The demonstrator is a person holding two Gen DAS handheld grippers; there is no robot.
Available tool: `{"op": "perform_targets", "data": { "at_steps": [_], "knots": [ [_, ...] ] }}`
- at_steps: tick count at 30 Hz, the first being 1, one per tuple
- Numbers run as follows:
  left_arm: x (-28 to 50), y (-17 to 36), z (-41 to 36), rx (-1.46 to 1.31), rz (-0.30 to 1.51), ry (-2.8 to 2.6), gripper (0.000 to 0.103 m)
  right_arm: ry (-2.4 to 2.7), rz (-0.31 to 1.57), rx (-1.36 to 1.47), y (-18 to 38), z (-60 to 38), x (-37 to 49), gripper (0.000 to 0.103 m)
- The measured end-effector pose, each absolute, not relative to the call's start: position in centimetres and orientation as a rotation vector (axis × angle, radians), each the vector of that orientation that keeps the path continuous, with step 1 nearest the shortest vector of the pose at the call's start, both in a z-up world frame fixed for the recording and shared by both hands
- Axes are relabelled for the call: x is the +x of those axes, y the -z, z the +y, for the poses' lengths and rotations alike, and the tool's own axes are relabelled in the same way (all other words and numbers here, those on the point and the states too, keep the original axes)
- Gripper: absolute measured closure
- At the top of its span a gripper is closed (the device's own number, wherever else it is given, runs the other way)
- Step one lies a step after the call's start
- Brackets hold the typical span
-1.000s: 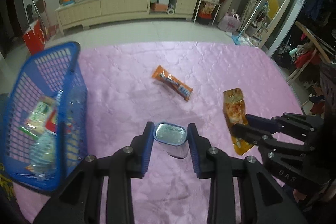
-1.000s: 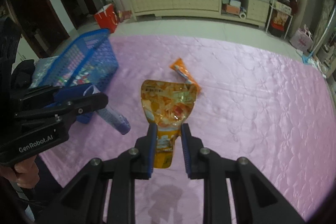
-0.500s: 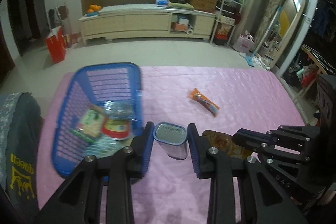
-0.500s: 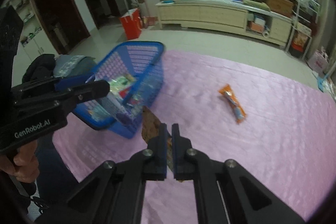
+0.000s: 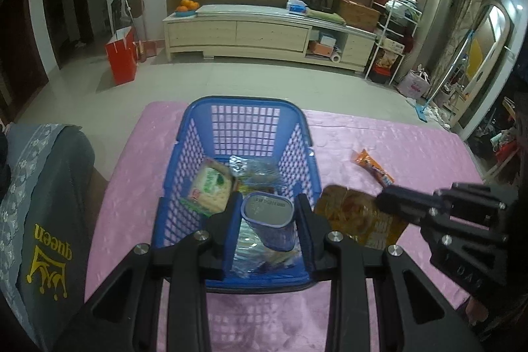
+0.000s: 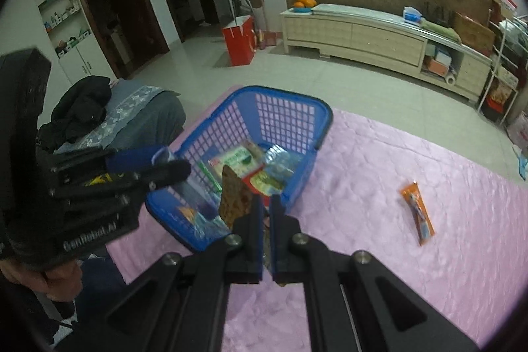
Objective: Organize snacks
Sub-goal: 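Carry the gum box and yellow pouch over the blue basket with both tools, then open both tools to drop the gum box and yellow pouch into the basket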
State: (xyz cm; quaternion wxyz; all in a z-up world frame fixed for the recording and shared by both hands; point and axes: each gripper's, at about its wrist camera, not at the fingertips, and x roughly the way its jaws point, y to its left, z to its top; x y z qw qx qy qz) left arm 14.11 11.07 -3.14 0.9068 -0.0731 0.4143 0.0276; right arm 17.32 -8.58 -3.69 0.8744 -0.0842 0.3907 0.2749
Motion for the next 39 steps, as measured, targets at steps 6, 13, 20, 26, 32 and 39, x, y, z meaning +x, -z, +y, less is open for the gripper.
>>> {"op": "perform_targets", "data": {
  "at_steps": [6, 13, 20, 26, 32, 39],
  "knots": [
    [14.6, 3.8, 13.0, -0.15, 0.865, -0.08, 0.073, -0.588, 0.847, -0.186, 4.7, -6.0, 19.0, 0.097],
    [14.9, 4.7, 15.1, -0.16, 0.881, -0.106, 0.073, -0.593, 0.865, -0.219, 5.4, -3.5, 20.4, 0.097],
    [15.2, 6.7, 17.2, -0.191, 0.921, -0.112, 0.073, -0.577, 0.894, -0.267, 6.8, -1.8, 21.0, 0.097],
    [15.4, 7.9, 17.4, -0.21, 0.959, -0.097, 0.073, -0.561, 0.921, -0.297, 7.7, -1.1, 21.0, 0.097],
    [15.2, 7.9, 17.5, -0.221, 0.957, -0.092, 0.07, -0.533, 0.936, -0.333, 8.1, -1.1, 20.5, 0.097],
    [14.3, 6.6, 16.7, -0.187, 0.929, -0.07, 0.046, -0.49, 0.933, -0.328, 7.4, -1.8, 19.5, 0.046]
  ]
}}
